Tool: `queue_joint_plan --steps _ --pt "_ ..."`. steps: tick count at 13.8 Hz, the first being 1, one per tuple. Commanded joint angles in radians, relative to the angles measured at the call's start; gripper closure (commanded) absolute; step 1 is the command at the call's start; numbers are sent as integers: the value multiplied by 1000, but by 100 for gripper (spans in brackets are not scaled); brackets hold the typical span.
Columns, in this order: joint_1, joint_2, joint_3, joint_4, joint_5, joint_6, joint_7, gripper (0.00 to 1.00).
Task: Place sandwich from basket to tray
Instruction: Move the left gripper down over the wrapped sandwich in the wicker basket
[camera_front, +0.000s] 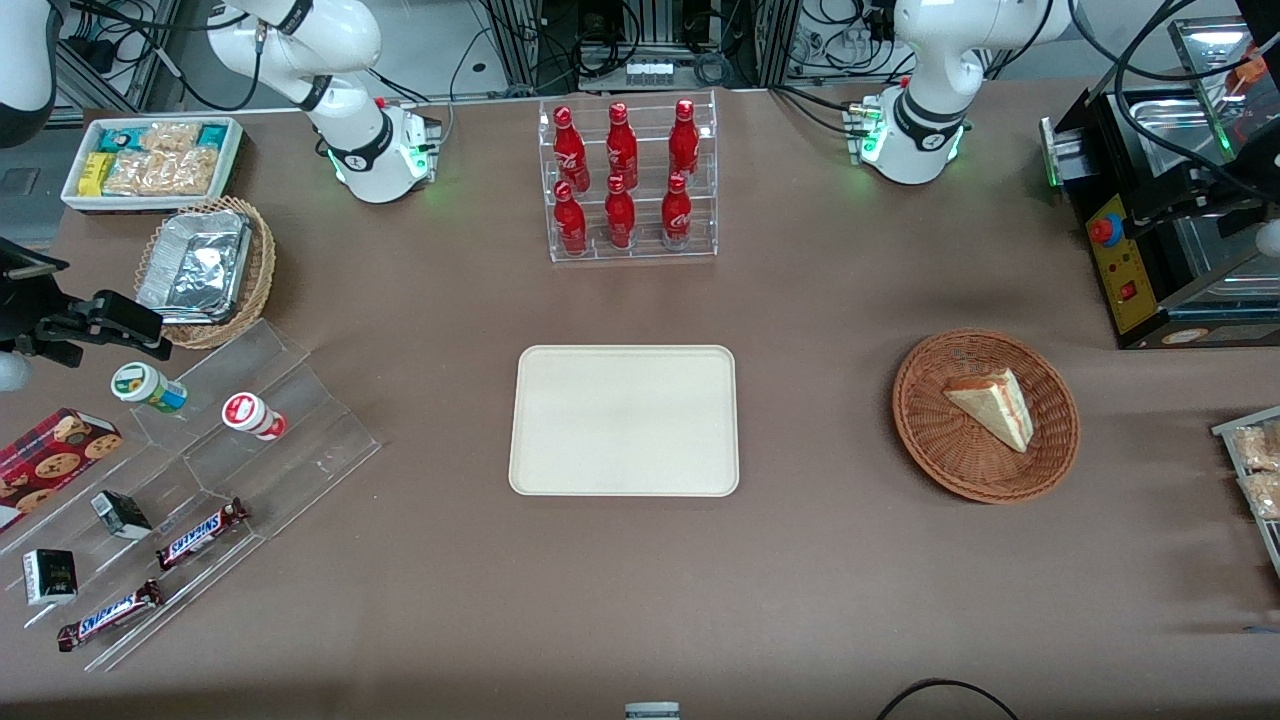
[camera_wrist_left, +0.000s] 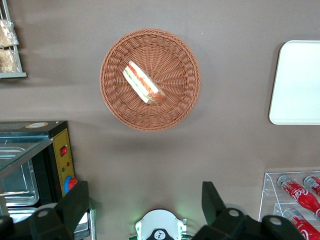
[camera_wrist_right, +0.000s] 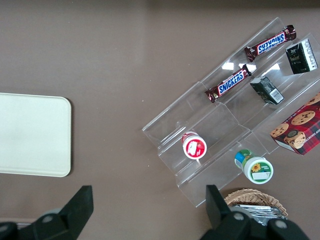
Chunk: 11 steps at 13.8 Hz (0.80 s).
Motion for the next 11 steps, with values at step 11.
queue_joint_plan --steps 11 --pt "1 128 -5 -82 10 99 -467 0"
